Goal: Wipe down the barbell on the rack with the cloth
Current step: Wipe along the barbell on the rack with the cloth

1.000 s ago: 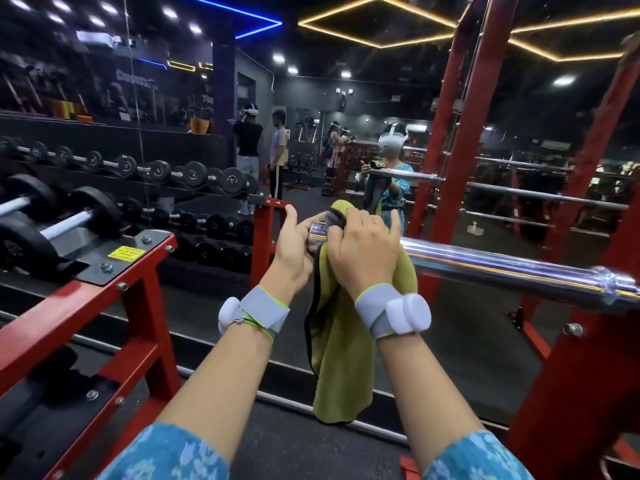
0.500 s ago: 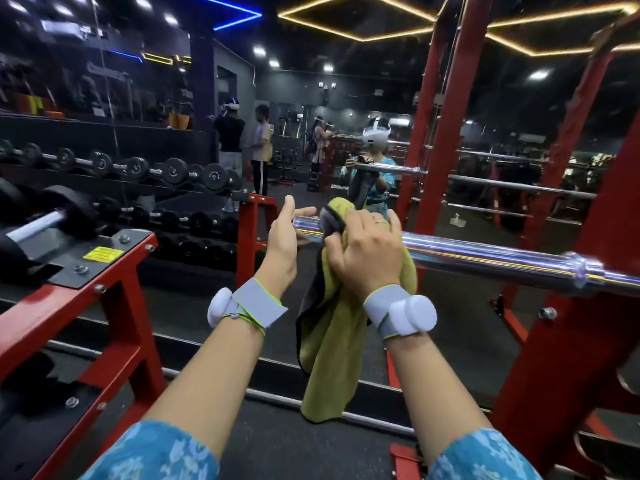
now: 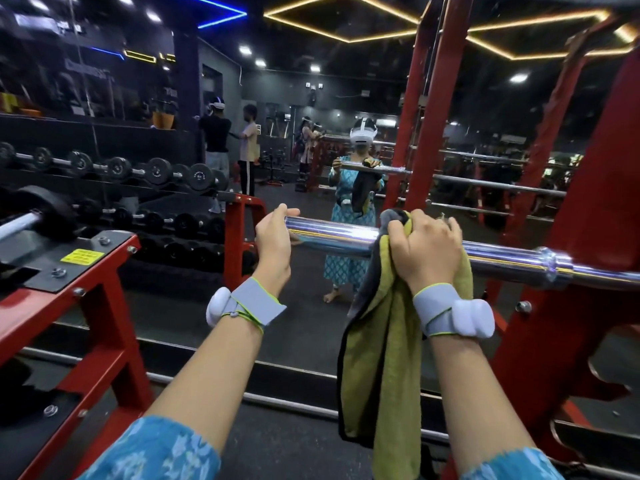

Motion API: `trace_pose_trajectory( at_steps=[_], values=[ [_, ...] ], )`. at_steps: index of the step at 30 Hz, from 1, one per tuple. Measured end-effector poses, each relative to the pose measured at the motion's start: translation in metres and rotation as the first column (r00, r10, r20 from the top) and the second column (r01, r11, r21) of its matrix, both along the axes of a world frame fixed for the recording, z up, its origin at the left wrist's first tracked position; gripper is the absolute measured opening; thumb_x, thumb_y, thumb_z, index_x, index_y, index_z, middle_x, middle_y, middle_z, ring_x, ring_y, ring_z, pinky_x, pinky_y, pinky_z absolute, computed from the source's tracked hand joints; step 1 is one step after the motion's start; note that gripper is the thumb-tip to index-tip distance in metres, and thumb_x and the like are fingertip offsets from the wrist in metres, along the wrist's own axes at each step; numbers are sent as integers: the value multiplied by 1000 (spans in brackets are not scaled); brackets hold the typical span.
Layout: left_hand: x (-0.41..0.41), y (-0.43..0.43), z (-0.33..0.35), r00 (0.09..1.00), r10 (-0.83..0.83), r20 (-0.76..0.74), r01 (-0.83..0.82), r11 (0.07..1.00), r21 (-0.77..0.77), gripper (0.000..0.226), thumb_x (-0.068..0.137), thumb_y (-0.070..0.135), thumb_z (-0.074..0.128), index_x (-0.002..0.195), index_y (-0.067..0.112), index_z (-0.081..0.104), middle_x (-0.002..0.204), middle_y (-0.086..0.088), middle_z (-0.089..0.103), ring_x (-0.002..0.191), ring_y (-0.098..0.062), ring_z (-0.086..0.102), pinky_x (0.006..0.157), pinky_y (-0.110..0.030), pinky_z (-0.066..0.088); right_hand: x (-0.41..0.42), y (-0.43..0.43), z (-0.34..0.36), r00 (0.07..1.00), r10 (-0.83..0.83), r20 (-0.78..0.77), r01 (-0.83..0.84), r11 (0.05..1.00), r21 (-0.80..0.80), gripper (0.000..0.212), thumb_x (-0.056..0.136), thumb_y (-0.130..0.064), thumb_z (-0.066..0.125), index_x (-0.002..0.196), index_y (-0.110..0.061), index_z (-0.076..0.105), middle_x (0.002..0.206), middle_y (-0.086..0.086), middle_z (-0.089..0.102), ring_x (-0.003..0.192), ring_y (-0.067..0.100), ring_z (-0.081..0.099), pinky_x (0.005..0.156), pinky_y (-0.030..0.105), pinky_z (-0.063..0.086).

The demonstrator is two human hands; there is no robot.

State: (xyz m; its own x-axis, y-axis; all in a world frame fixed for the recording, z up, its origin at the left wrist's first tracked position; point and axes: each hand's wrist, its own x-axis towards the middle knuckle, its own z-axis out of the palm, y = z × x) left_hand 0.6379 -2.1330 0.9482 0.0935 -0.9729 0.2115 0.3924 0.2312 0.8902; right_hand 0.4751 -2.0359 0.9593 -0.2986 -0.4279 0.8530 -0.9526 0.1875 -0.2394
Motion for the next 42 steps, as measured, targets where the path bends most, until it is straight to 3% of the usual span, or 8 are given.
trace_pose_trajectory(
  at_steps=[9, 14, 19, 24, 32, 38, 40, 42],
  values=[
    [0, -2, -4, 999, -11, -34, 10, 1000, -25, 30, 96, 18, 44, 75, 13, 65, 70, -8, 58, 62, -18, 54, 55, -23, 44, 75, -41, 5, 988, 100, -116, -81, 984, 158, 51, 79, -42, 21, 87, -10, 60, 87, 13, 68, 84, 31, 61, 80, 37, 35],
    [1, 3, -2, 981, -55, -184, 52, 998, -21, 33, 93, 7, 48, 61, 12, 52, 50, 5, 50, 46, -5, 45, 50, -20, 39, 92, -47, -5, 969, 183, -165, -171, 982, 84, 34, 73, -38, 39, 68, -10, 58, 60, 9, 58, 56, 30, 55, 59, 33, 40],
    [0, 6, -1, 986, -36, -163, 30, 999, -36, 29, 96, 12, 46, 70, 9, 60, 54, 1, 59, 46, -7, 54, 47, -18, 43, 67, -38, -19, 926, 185, -329, -194, 981, 6, 33, 77, -39, 47, 81, -9, 61, 68, 10, 54, 61, 30, 51, 63, 37, 38],
    [2, 4, -4, 996, -21, -83, 18, 999, -38, 29, 96, 17, 45, 76, 11, 65, 72, -8, 57, 63, -17, 51, 55, -22, 43, 35, -18, -12, 979, 74, -190, -87, 994, -60, 35, 76, -40, 39, 66, -10, 54, 61, 11, 57, 59, 30, 54, 61, 34, 38],
    [3, 5, -6, 998, -35, -51, 32, 997, -72, 28, 97, 16, 43, 81, 14, 67, 87, -10, 66, 76, -20, 59, 67, -29, 46, 51, -20, 18, 997, 71, 14, -73, 960, 272, 36, 95, -39, 34, 90, -10, 55, 98, 15, 66, 97, 33, 56, 85, 39, 30],
    [7, 14, 1, 985, -113, -131, 103, 992, -79, 29, 93, 0, 45, 67, 7, 53, 45, 11, 56, 43, 1, 50, 47, -12, 41, 108, -48, 26, 980, 198, 11, -186, 898, 399, 41, 95, -40, 36, 107, -9, 59, 112, 15, 64, 105, 34, 57, 88, 39, 33],
    [10, 15, 2, 995, -90, -35, 89, 996, -24, 33, 96, 4, 41, 64, 9, 48, 39, 13, 52, 37, 2, 48, 41, -12, 39, 111, -50, 32, 968, 240, 75, -248, 864, 438, 41, 95, -41, 36, 107, -10, 60, 114, 14, 61, 105, 34, 56, 83, 38, 34],
    [16, 7, 7, 991, -45, 124, 44, 999, 9, 30, 95, 12, 42, 74, 2, 60, 64, 0, 70, 64, -10, 66, 53, -18, 43, 104, -49, 36, 963, 241, 124, -271, 851, 449, 43, 95, -43, 35, 109, -11, 61, 114, 15, 59, 105, 35, 56, 80, 38, 35]
  ],
)
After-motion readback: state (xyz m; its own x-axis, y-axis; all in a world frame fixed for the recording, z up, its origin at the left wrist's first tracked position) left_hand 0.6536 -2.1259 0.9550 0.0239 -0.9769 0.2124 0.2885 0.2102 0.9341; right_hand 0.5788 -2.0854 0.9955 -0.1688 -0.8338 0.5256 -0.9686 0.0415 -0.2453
